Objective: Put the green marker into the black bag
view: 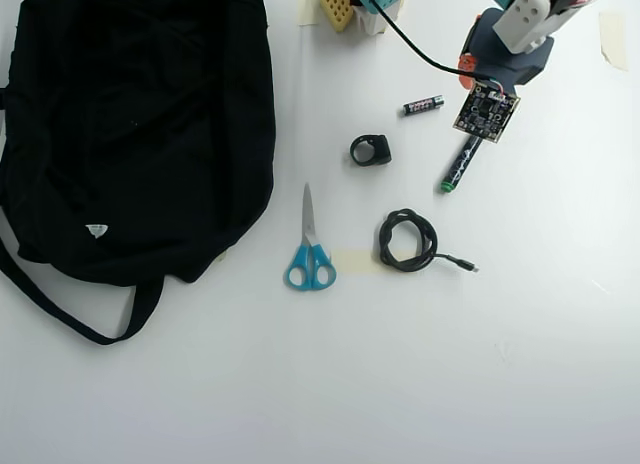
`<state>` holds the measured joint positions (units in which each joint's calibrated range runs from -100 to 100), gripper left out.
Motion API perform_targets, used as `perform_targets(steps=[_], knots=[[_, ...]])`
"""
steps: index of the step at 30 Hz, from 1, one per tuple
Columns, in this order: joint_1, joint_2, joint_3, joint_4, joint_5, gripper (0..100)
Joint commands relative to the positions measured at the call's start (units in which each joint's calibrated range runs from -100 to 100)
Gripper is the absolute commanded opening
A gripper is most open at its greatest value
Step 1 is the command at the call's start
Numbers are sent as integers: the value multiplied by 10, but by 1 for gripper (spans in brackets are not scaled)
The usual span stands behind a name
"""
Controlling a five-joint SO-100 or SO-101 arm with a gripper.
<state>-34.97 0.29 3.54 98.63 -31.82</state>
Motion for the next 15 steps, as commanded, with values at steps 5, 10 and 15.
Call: perform_targets(steps=[5, 10, 15], knots=[[-9, -16, -10, -41, 15, 3], [-29, -17, -11, -100, 23, 4], [-59, -17, -11, -105, 4, 13]])
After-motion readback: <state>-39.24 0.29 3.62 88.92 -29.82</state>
